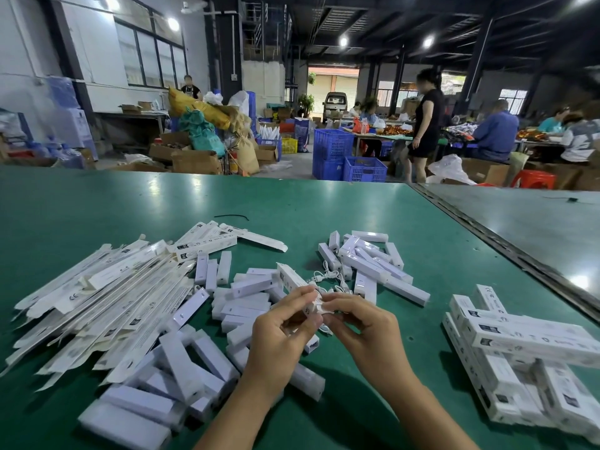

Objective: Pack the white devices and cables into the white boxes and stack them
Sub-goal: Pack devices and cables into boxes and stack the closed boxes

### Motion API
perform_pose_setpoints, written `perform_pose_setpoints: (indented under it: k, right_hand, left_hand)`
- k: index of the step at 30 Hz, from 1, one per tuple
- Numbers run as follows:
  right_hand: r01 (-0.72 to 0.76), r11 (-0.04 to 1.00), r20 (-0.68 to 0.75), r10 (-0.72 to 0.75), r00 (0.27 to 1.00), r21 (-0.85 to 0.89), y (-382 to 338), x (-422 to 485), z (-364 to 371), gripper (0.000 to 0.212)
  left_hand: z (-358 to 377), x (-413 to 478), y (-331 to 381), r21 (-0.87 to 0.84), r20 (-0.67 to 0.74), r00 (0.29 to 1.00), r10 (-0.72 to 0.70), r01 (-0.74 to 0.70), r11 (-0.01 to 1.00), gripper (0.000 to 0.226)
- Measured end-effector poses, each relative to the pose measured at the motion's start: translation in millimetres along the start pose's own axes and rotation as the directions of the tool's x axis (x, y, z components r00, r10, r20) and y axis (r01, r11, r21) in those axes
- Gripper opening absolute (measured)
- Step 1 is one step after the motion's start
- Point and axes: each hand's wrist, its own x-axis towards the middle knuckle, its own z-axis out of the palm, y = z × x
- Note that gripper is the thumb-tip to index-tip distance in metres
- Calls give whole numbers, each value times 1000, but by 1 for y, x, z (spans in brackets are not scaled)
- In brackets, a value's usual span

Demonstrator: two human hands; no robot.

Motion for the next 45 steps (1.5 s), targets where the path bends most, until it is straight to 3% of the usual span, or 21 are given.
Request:
perform_pose_setpoints:
  k: [6,16,20,22,24,26,28,30,32,34,36,38,41,45]
  right_hand:
    - [13,1000,18,-13,1000,8,0,0,-2,8]
    - [-177,960,9,179,984,218,-5,1,-4,20]
    - [-144,980,91,132,987,140,-3,0,-9,21]
    - [-107,991,149,95,984,75,-2,0,-14,36]
    - [-83,994,140,92,986,-72,-1,2,-17,46]
    - [-67,966,92,93,991,-251,5,4,-18,46]
    - [-86,945,104,124,987,-315,9,6,-21,43]
    - [-138,961,168,181,969,-242,7,7,-23,42]
    - [-165,968,227,206,952,-186,5,7,-19,37]
    - [-161,974,319,205,925,-160,7,7,-18,34]
    - [-210,973,412,231,882,-96,10,5,-18,29]
    - [-249,965,339,263,903,-85,21,3,-22,32]
    - [-302,903,114,350,930,-307,48,7,-23,36]
    - [-381,645,177,629,757,-662,73,7,-16,58]
  left_hand:
    - [0,0,0,-30,-11,1000,-25,25,999,23]
    - [-2,-1,4,4,39,999,-32,31,999,11]
    - [-1,1,6,-40,54,998,-27,29,999,12]
    - [-3,3,11,-220,34,997,-70,76,973,7]
    - [-11,7,15,-450,81,988,-133,155,880,16]
    - [-18,9,16,-554,135,978,-162,210,806,27]
    - [-22,10,16,-584,144,976,-166,219,781,46]
    - [-24,9,15,-572,147,980,-134,195,797,64]
    - [-20,4,15,-371,151,981,-121,170,913,52]
    - [-11,-1,9,40,82,986,-146,143,989,19]
    - [-3,-2,2,202,-32,989,-143,147,968,8]
    - [0,-2,0,118,-99,984,-146,157,981,15]
    - [-2,2,2,-74,-237,951,-196,183,980,35]
    - [-7,7,-5,-198,-380,882,-278,216,956,19]
